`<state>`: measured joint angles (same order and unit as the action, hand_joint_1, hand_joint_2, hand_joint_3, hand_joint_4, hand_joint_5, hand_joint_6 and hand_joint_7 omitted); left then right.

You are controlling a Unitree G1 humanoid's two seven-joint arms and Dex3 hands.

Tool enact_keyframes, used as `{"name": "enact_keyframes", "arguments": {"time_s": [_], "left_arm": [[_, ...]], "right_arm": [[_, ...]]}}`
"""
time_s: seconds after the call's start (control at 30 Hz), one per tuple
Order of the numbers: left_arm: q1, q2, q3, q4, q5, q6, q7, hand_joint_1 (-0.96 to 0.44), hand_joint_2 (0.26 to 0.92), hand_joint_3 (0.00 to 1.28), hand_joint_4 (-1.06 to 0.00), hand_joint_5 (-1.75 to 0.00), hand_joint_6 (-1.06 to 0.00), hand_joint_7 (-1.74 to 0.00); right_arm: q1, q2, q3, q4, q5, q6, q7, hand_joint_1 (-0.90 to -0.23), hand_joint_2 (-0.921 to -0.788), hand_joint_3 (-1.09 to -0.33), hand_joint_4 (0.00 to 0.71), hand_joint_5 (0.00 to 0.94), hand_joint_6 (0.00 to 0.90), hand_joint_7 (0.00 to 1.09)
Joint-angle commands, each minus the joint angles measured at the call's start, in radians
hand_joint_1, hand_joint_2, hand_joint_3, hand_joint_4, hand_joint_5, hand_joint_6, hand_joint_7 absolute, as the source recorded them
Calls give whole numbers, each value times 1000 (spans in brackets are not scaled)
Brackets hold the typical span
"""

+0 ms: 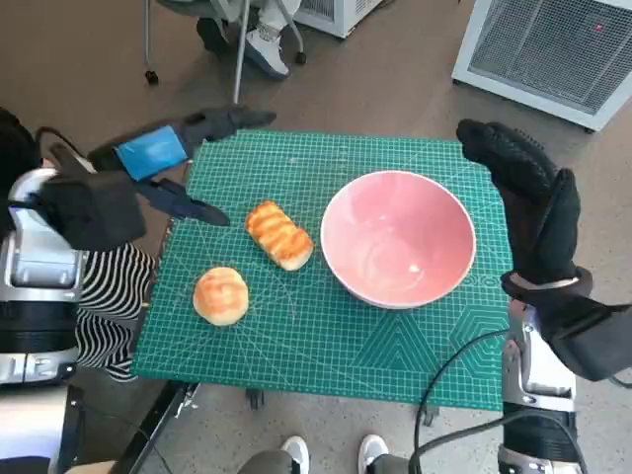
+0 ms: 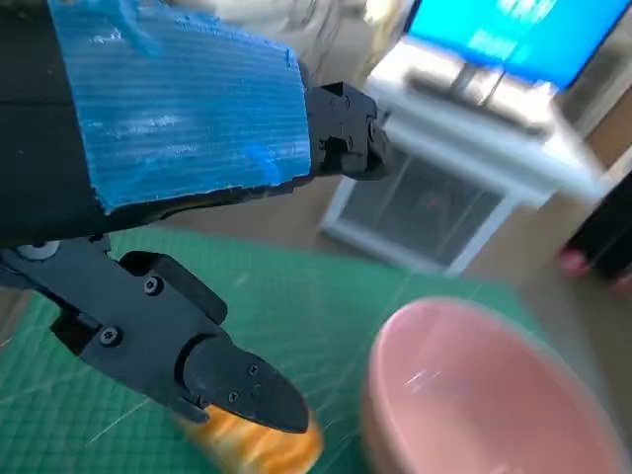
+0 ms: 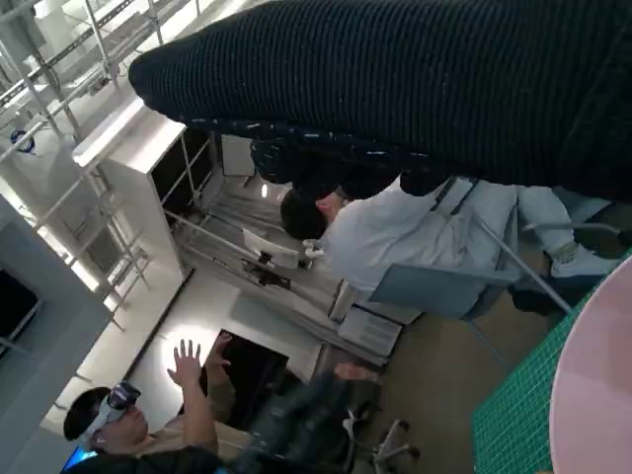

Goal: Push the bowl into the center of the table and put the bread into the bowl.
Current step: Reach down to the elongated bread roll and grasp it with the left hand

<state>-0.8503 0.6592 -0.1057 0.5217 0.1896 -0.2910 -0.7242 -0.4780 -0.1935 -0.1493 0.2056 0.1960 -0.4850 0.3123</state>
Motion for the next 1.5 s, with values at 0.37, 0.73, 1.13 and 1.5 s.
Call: {"name": "enact_keyframes", "arguments": {"time_s": [0.37, 0.73, 1.13, 1.5], "left_arm": [[-109, -51, -121, 188, 134, -58, 55, 2, 708, 32, -115, -4, -276, -79], [-197, -112, -238, 389, 287, -99, 172, -63, 707, 33, -120, -2, -287, -50], [-277, -215, -351, 635, 423, -99, 341, -114, 710, 27, -161, -13, -309, -34], [-290, -295, -426, 758, 496, -32, 407, -112, 713, 19, -224, -24, -354, -40]], "right_arm": [[15, 3, -2, 31, 3, -3, -5, -802, -921, -724, 169, 2, 95, 410], [25, -2, -6, 28, -1, -9, -6, -795, -921, -727, 170, 2, 91, 421], [32, -5, -7, 29, -9, -17, -9, -786, -921, -740, 169, 1, 81, 429], [41, -6, -6, 12, -11, -11, -18, -787, -921, -745, 160, 0, 70, 437]]}}
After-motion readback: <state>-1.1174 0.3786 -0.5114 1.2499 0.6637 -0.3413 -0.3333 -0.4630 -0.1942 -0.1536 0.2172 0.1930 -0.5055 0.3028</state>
